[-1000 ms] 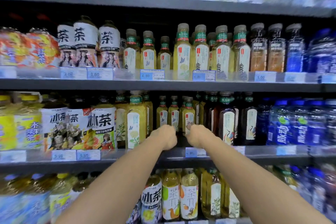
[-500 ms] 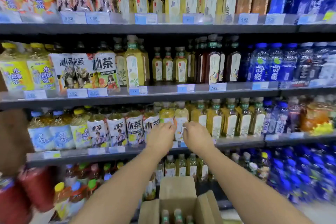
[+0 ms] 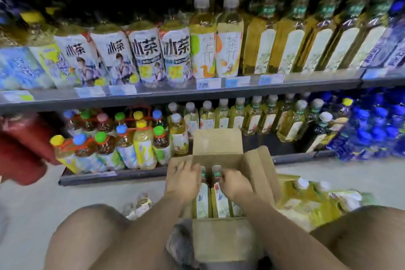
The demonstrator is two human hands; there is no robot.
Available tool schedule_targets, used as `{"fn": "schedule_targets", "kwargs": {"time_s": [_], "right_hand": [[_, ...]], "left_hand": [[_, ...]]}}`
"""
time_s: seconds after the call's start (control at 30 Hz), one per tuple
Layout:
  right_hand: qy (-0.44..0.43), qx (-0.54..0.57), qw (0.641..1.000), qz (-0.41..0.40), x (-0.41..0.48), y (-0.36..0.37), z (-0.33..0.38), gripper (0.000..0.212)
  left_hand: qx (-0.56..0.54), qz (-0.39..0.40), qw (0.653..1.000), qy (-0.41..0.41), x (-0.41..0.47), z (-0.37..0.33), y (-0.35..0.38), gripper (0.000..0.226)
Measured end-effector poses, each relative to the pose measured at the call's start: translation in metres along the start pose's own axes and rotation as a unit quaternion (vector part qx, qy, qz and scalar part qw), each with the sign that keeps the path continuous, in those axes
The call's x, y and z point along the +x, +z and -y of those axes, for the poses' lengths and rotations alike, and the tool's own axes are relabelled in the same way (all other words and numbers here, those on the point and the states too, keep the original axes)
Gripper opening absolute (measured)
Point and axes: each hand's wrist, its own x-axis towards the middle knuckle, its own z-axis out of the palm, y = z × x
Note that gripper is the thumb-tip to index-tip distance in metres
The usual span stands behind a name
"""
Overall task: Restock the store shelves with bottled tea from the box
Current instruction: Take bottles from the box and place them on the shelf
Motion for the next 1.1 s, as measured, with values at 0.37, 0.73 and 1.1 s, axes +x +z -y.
{"fn": "schedule_targets", "kwargs": {"time_s": [0.37, 0.73, 1.1], "right_hand": [[0.182, 0.181, 0.957, 0.133, 0.055, 0.042, 0.001, 0.041], [0.12, 0.335, 0.931, 0.086, 0.056, 0.024, -0.004, 0.029], [0.022, 0.49, 0.871, -0.006, 0.021, -0.057, 0.031, 0.03]], "left_hand": [[-0.08, 0.012, 0.997, -0.001, 0.01, -0.002, 0.047, 0.058], [-0.066, -0.004, 0.998, 0.006, 0.007, -0.001, 0.046, 0.061], [-0.402, -0.016, 0.908, -0.115, -0.014, -0.05, -0.011, 0.098]]}}
